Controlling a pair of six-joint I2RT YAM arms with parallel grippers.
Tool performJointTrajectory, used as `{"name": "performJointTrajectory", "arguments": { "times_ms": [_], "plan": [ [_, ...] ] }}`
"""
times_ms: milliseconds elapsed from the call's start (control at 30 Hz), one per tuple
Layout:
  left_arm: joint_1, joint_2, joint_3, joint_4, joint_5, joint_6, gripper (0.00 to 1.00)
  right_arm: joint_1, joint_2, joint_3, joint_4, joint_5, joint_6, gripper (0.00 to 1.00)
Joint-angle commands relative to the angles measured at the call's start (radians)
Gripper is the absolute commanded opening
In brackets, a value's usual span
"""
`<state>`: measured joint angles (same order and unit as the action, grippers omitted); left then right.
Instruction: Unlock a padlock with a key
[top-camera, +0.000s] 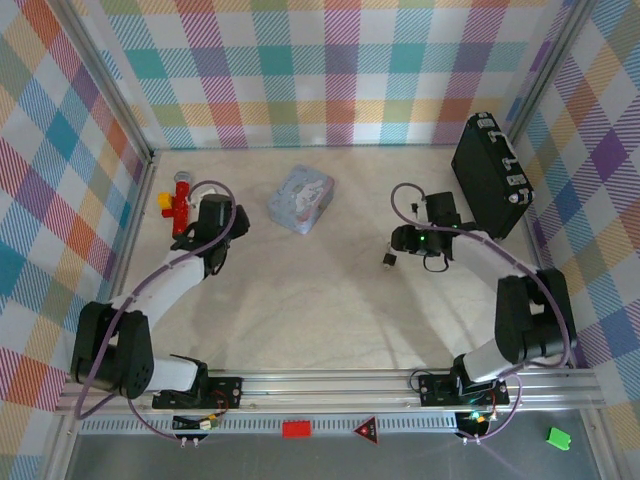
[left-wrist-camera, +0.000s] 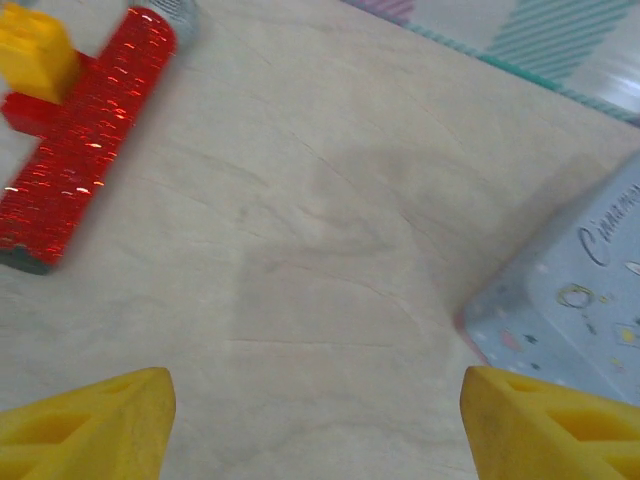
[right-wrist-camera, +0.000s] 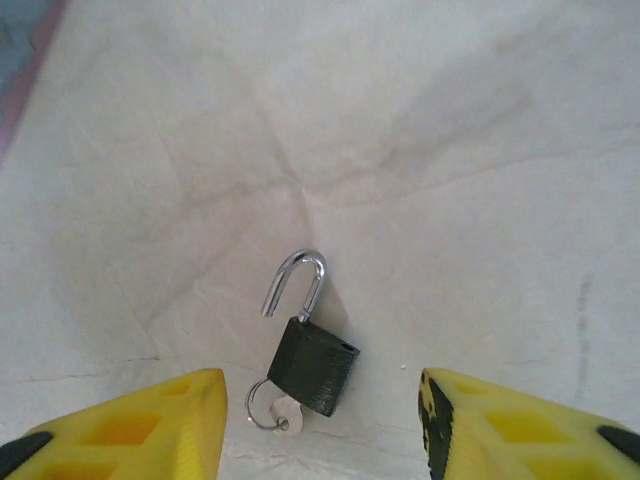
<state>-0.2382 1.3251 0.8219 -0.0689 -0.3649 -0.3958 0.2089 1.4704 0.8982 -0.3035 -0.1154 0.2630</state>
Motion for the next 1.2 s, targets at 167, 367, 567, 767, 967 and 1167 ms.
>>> {"name": "performJointTrajectory", "arguments": {
  "times_ms": [167, 367, 567, 767, 967, 1167],
  "plan": [
    [0.043, -0.109, -0.103, 0.009, -0.222, 0.045, 0.91, -0.023, -0.214, -0.098, 0.079, 0.219, -0.092, 0.79],
    [0.082, -0.112, -0.188, 0.046, -0.407, 0.011, 1.0, -0.057, -0.242, -0.14, 0.111, 0.399, -0.059, 0.99],
    [0.122, -0.09, -0.29, 0.269, -0.333, 0.032, 1.0, -0.098, -0.245, -0.256, 0.301, 0.419, -0.106, 0.99],
    [0.121, 0.03, -0.363, 0.513, -0.328, 0.103, 1.0, -0.102, -0.205, -0.406, 0.663, 0.361, -0.249, 0.99],
    [0.123, 0.046, -0.405, 0.668, -0.162, 0.251, 1.0, -0.105, -0.14, -0.457, 0.86, 0.376, -0.323, 0.99],
    [0.122, 0.057, -0.488, 0.879, -0.06, 0.34, 1.0, -0.111, -0.099, -0.485, 0.969, 0.265, -0.333, 0.99]
  ]
}}
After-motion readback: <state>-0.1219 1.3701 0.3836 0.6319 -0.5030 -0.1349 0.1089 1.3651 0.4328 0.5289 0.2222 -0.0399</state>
